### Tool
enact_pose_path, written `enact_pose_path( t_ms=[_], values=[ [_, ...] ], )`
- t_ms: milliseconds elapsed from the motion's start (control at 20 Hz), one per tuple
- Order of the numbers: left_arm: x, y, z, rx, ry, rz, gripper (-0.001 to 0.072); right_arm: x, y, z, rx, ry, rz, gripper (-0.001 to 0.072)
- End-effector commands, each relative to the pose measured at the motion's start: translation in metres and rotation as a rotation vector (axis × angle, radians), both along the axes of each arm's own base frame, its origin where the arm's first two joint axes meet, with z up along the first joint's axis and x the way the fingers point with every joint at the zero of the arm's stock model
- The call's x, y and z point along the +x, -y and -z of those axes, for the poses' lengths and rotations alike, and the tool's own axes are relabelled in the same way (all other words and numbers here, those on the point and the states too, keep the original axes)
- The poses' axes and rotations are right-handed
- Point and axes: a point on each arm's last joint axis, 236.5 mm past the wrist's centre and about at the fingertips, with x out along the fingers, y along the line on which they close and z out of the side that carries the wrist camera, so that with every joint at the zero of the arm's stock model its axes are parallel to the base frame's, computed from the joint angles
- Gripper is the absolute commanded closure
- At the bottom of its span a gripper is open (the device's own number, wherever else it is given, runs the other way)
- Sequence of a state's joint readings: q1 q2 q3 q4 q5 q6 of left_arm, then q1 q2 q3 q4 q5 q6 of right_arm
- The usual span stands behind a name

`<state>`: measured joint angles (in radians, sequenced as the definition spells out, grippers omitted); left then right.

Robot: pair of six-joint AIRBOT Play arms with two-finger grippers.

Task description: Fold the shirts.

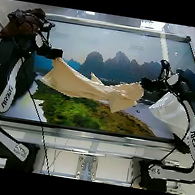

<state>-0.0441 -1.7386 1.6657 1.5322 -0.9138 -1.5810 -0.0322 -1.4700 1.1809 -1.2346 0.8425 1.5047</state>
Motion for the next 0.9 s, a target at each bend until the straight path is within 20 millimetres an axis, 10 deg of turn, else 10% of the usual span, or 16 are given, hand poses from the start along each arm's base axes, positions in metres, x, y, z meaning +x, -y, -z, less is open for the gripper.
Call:
enact_pose_path(
  t_ms=[0,200,250,300,350,600,850],
  values=[
    [0.022,0.000,-0.010,-0.014,0.097,-0.020,0.0698,0.013,0.007,0.005,-0.019,0.044,0.033,0.0692],
    [0.023,0.003,-0.008,-0.031,0.097,-0.024,0.0684,0.019,0.008,0.002,-0.021,0.072,0.042,0.0687],
    [0.024,0.004,-0.013,-0.041,0.104,-0.025,0.0479,0.020,0.009,0.002,-0.024,0.074,0.042,0.0634],
    [0.027,0.008,-0.022,-0.062,0.117,-0.026,0.0096,0.019,0.013,0.002,-0.032,0.070,0.044,0.0468],
    [0.030,0.010,-0.037,-0.075,0.135,-0.025,0.0006,0.014,0.018,0.003,-0.034,0.049,0.047,0.0289],
    [0.017,0.011,-0.185,-0.048,0.398,0.034,0.0008,-0.043,0.060,0.004,-0.010,-0.157,0.080,0.0267],
    [-0.022,0.011,-0.276,-0.031,0.562,0.062,0.0008,-0.036,0.022,0.028,0.186,-0.045,0.022,0.0222]
  ],
)
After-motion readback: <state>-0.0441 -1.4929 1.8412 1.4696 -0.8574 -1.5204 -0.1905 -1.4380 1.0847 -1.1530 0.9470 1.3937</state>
